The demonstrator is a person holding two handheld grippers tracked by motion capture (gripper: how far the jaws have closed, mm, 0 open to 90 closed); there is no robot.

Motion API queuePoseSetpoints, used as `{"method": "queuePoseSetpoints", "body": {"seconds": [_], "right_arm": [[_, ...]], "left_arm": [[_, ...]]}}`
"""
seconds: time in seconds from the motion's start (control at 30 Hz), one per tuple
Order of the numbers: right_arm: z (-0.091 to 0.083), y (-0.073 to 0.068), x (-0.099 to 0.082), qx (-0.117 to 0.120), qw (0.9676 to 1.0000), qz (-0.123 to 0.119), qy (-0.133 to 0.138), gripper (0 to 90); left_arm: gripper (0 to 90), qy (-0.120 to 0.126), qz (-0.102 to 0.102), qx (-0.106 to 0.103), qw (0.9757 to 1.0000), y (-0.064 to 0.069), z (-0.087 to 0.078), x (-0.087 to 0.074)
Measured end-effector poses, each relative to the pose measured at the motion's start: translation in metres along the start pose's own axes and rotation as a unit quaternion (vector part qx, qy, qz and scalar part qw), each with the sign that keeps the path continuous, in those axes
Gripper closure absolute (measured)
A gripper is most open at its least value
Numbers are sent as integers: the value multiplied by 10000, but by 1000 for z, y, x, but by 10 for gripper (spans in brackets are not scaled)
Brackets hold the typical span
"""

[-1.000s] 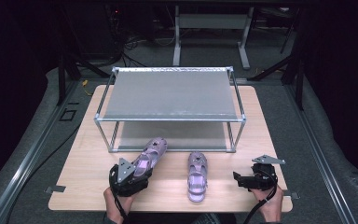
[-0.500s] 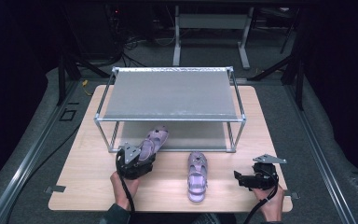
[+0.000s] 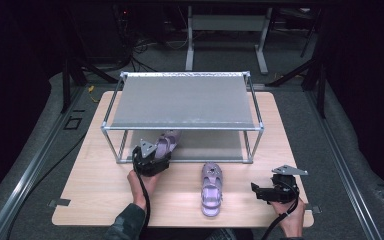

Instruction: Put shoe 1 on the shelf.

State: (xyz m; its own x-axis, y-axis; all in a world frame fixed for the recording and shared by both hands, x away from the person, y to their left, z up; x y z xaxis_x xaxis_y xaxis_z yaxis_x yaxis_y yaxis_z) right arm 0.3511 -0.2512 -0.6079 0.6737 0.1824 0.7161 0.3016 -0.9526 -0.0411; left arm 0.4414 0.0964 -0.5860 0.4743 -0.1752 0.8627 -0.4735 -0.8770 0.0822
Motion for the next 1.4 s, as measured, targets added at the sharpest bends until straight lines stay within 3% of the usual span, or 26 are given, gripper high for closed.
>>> {"method": "queuePoseSetpoints", "body": {"seconds": [0.27,0.4,0.43,0.67,0.7,0.77,0.8,0.83,0.93,1.13,1.37,1.4], "right_arm": [[1,-1,1,-4,10000,-1,12,57],[0,-2,1,20,10000,-21,18,57],[0,-1,1,-16,10000,-18,34,57],[-1,0,-1,20,10000,-15,12,58],[-2,1,-1,-138,9999,-10,-5,58],[-2,0,-1,-33,10000,3,6,58],[-1,0,-1,4,10000,-1,11,58],[-1,1,-1,-56,10000,-2,4,58],[-2,0,-1,-16,10000,-2,10,58],[0,-2,0,29,10000,-12,12,59],[0,-3,1,9,10000,-30,45,58],[-1,-4,1,22,10000,-33,23,58]], "left_arm": [[377,-41,-72,182,9998,-2,21,7],[377,-73,-321,315,9990,-7,35,9],[377,-134,-220,331,9991,-9,36,8],[377,-184,-497,387,9978,-11,51,6],[377,-210,-497,388,9978,-11,52,6],[377,-218,-471,425,9977,-13,54,6],[377,-91,-605,432,9972,-12,59,10],[377,-236,-484,449,9975,-13,59,8],[377,-242,-495,489,9973,-13,61,8],[374,-350,-647,674,9950,-12,75,8],[345,-489,-682,687,9941,-9,83,7],[320,-609,-700,533,9943,-7,83,5]]}}
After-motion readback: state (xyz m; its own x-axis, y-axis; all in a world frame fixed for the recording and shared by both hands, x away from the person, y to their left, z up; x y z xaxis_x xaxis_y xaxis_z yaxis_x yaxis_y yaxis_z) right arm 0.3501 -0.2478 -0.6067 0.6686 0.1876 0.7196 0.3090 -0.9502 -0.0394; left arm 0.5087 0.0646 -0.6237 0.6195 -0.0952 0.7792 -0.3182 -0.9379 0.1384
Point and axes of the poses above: each handheld gripper's, and its own axes: z roughly forward along the jaws, x roughly out of its top, y roughly to its right, the point moved 10 cm from there along z, roughly forward along the jaws, and after that the axes turned 5 degrees about -x, right-handed, at the moved point
